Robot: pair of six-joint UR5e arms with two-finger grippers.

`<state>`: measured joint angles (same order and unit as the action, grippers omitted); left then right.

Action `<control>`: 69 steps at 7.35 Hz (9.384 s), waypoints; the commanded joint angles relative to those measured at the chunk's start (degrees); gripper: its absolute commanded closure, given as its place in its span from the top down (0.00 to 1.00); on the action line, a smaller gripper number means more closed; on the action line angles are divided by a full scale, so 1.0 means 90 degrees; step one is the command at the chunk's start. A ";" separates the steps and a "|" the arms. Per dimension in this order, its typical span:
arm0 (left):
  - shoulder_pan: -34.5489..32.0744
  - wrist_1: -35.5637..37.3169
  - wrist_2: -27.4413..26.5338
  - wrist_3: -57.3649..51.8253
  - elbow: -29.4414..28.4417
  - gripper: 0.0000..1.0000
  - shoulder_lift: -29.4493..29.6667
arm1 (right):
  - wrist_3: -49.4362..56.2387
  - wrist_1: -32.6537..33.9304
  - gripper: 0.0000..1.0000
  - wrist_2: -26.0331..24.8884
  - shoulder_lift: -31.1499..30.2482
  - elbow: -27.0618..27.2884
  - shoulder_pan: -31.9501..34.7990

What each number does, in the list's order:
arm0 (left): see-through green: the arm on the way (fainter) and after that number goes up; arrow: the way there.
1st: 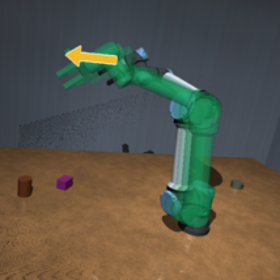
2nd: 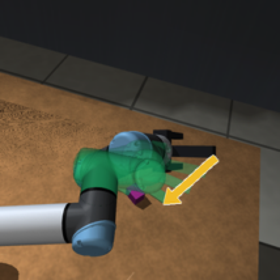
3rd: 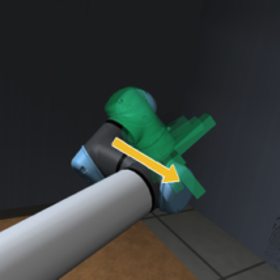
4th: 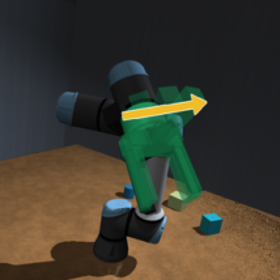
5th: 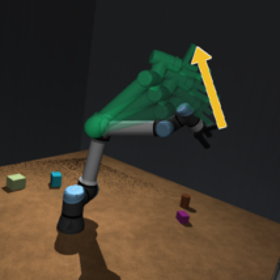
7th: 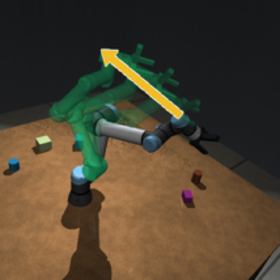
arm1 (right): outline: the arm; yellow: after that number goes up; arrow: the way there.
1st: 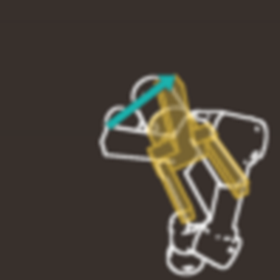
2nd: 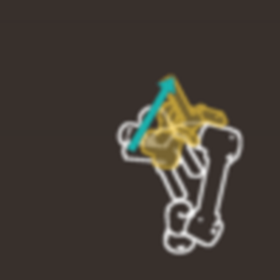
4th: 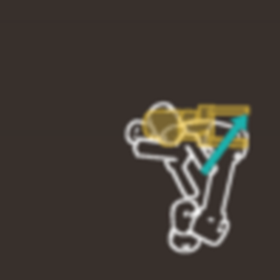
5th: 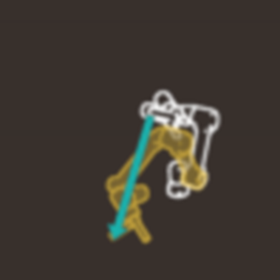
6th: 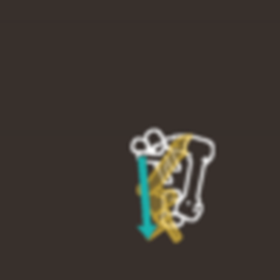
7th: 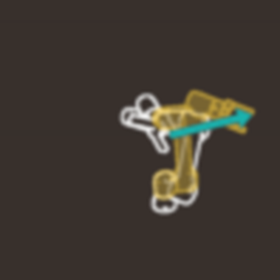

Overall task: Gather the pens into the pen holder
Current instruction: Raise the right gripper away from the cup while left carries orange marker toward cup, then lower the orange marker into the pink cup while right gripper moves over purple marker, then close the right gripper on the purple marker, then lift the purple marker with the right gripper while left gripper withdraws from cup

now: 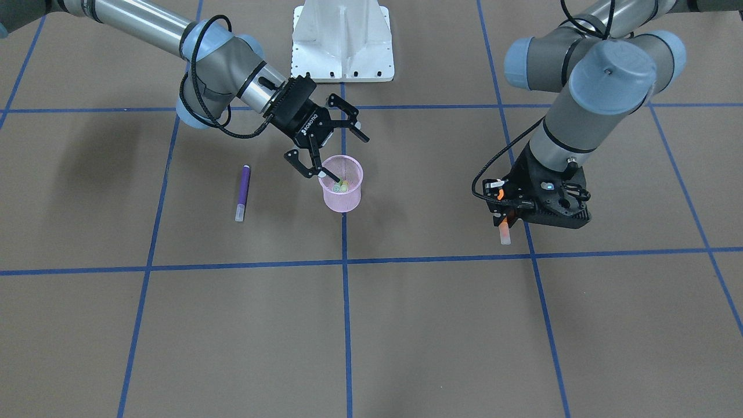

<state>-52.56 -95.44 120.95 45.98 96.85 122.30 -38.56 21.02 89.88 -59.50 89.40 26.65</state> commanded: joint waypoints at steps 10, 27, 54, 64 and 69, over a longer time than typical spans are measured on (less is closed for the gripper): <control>0.1835 -0.2101 -0.3897 0.2565 0.1356 0.00 -0.0298 | -0.3117 0.4806 0.98 0.4636 -0.0331 0.0827 0.2877; 0.3174 -0.6506 -0.5138 0.1727 -0.0137 0.00 -0.0220 | -0.3020 0.6591 0.98 0.3002 -0.0459 0.0545 0.1278; 0.3164 -0.6535 -0.5138 0.1727 -0.0498 0.00 -0.0239 | -0.2991 0.6629 0.20 0.2914 -0.0302 0.0096 0.1101; 0.3174 -0.6545 -0.5187 0.1727 -0.0966 0.00 -0.0034 | -0.2913 0.6619 0.00 0.2923 -0.0156 0.0984 0.1804; 0.3252 -0.6990 -0.5196 0.1785 -0.1248 0.21 -0.0044 | -0.2835 0.6141 0.00 0.2407 -0.0156 0.1267 0.1824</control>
<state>-23.39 -155.79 74.22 61.79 86.73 121.87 -64.36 76.67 112.80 -60.85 99.96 42.98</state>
